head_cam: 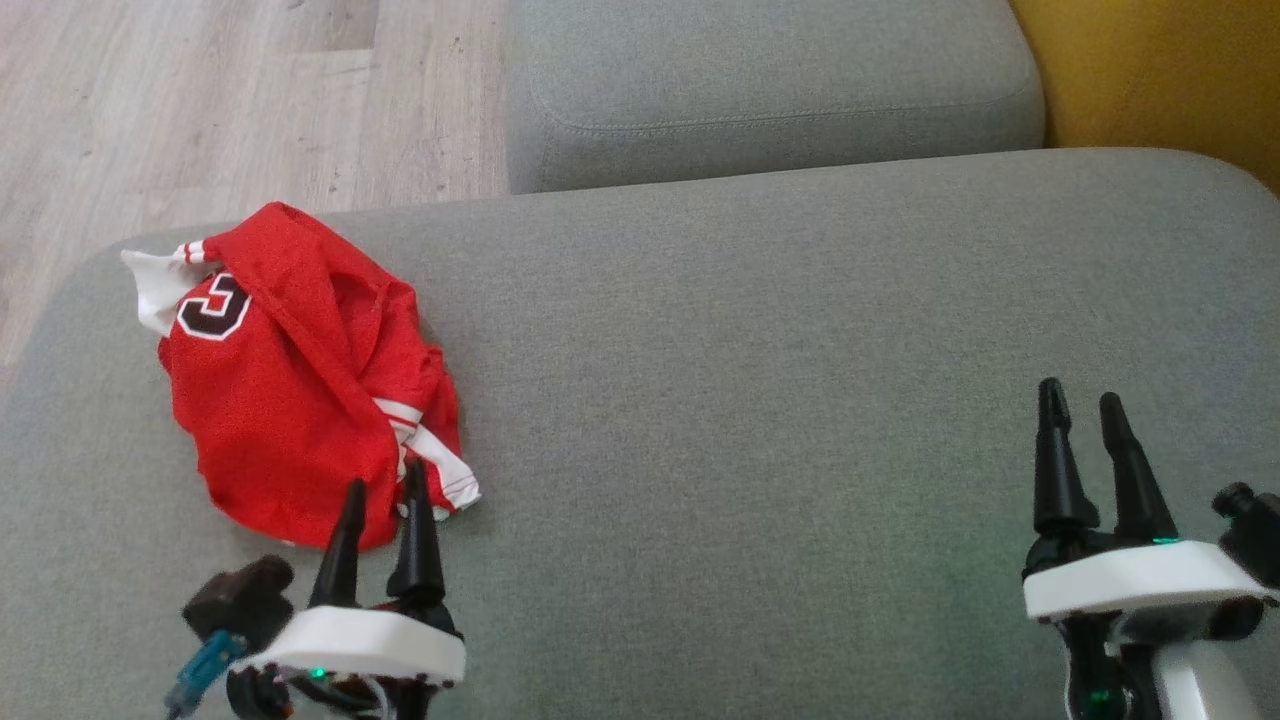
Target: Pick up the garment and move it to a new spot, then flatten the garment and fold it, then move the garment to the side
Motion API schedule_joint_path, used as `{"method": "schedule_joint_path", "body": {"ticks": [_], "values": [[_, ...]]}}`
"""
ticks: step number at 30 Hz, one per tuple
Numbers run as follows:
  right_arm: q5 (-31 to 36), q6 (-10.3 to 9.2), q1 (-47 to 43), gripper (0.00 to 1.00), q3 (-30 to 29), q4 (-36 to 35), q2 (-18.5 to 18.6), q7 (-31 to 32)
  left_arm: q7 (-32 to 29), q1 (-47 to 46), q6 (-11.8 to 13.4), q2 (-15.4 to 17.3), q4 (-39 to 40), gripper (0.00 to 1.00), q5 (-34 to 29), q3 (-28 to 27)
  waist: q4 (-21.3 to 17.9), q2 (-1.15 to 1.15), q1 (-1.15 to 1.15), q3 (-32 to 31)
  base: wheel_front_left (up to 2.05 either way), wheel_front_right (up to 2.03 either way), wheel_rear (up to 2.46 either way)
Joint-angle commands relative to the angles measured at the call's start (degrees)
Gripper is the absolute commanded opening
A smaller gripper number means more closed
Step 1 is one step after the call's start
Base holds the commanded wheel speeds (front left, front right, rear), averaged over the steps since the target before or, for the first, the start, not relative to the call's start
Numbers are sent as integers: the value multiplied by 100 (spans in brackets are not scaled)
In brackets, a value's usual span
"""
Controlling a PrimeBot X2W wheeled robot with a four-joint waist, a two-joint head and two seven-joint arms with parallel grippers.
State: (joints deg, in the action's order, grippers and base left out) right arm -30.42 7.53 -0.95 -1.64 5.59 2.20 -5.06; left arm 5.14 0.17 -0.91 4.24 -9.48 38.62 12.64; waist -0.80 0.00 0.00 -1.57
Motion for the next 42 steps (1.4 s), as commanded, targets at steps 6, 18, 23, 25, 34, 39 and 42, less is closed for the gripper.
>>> {"method": "schedule_joint_path", "body": {"ticks": [6,18,23,25,34,39,42], "values": [[719,-3,52,100,212,-305,48,-172,161,-402,196,218,27,100,-644,318,-15,0,0,-30,0,0,0],[1784,-3,0,100,379,-385,53,-374,364,-583,580,450,-4,100,-1485,958,-60,0,0,-40,0,0,0],[2245,-3,-16,100,434,-445,55,-459,449,-671,775,552,-31,100,-1871,1214,-70,0,0,-43,0,0,0],[2445,-3,-28,100,428,-430,56,-493,483,-704,854,588,-39,100,-2008,1306,-69,0,0,-43,0,0,0],[3313,-4,-63,100,434,-441,59,-645,636,-864,1153,780,-82,100,-2660,1751,-10,0,0,-32,0,0,0],[3692,-4,-63,100,472,-442,61,-713,704,-949,1241,857,-264,100,-2960,1975,15,0,0,-37,0,0,0],[3975,-4,-55,100,530,-455,62,-763,754,-1014,1286,895,-382,100,-3173,2153,10,0,0,-40,0,0,0]]}}
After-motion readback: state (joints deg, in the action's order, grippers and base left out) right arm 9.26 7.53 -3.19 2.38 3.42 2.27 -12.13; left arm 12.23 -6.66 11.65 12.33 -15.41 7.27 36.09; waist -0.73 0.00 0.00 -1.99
